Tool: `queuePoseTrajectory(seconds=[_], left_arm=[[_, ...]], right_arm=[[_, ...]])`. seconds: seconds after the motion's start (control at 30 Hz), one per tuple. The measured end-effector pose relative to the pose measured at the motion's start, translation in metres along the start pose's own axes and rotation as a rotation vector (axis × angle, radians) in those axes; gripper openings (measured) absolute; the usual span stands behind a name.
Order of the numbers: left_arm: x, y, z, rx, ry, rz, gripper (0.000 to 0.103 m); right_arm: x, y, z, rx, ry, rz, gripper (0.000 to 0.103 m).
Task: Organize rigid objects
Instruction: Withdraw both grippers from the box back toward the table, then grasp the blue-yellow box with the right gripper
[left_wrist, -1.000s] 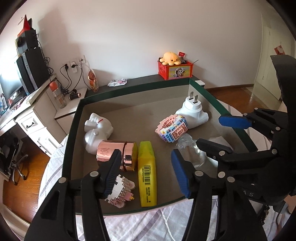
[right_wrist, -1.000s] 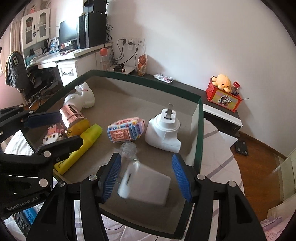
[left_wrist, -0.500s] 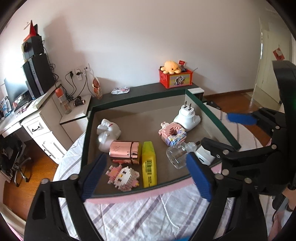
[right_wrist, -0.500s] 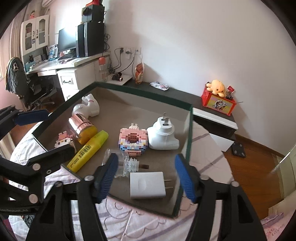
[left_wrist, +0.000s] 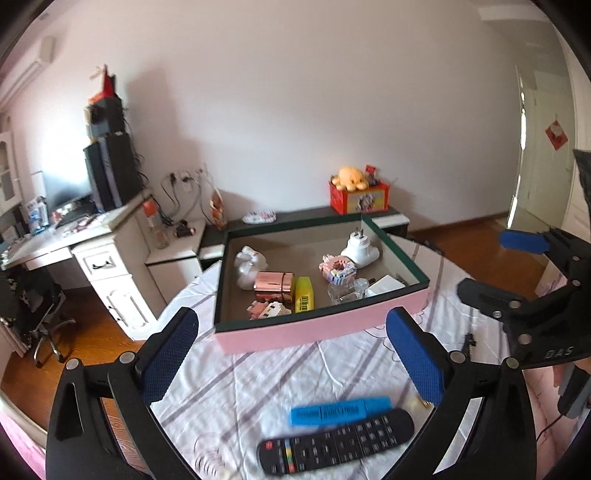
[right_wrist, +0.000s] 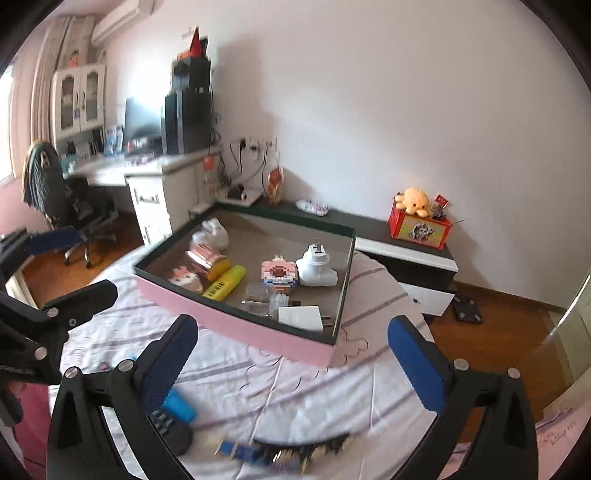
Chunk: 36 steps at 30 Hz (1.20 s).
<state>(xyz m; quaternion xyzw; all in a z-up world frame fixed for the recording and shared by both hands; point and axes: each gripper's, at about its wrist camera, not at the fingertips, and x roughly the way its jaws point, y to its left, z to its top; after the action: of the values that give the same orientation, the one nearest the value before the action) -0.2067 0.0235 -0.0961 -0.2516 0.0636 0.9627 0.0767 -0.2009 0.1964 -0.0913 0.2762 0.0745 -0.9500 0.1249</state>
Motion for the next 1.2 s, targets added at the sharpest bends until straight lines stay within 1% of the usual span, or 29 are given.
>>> queuePoseTrajectory(seconds=[0.07, 0.13, 0.3, 0.47, 0.6, 0.67, 0.83, 1.0, 1.2], left_arm=[[-0.020, -0.002, -0.008, 0.005, -0.030, 0.016, 0.103], [-0.039, -0.006, -0.017, 0.029, -0.057, 0.030, 0.103], [-0.078, -0.009, -0.037, 0.053, -0.082, 0.065, 0.103], [-0.107, 0.001, -0.052, 0.022, -0.098, 0.086, 0.103], [-0.127, 0.012, -0.061, -0.030, -0.122, 0.093, 0.103], [-0.131, 0.014, -0.063, -0.046, -0.130, 0.095, 0.103], [-0.136, 0.015, -0.068, -0.050, -0.126, 0.097, 0.103], [-0.127, 0.016, -0.076, -0.036, -0.091, 0.098, 0.103], [-0.106, 0.015, -0.087, -0.028, -0.025, 0.095, 0.103]], right_arm=[[-0.023, 0.004, -0.007, 0.004, -0.039, -0.019, 0.103], [-0.041, 0.009, -0.013, 0.007, -0.057, -0.031, 0.103], [-0.079, 0.022, -0.029, 0.008, -0.090, -0.047, 0.103], [-0.105, 0.030, -0.045, 0.033, -0.115, -0.046, 0.103], [-0.118, 0.035, -0.056, 0.047, -0.124, -0.047, 0.103], [-0.119, 0.037, -0.061, 0.052, -0.118, -0.044, 0.103], [-0.116, 0.042, -0.074, 0.062, -0.086, -0.036, 0.103], [-0.109, 0.038, -0.085, 0.076, -0.051, -0.042, 0.103], [-0.089, 0.028, -0.100, 0.108, 0.012, -0.048, 0.103]])
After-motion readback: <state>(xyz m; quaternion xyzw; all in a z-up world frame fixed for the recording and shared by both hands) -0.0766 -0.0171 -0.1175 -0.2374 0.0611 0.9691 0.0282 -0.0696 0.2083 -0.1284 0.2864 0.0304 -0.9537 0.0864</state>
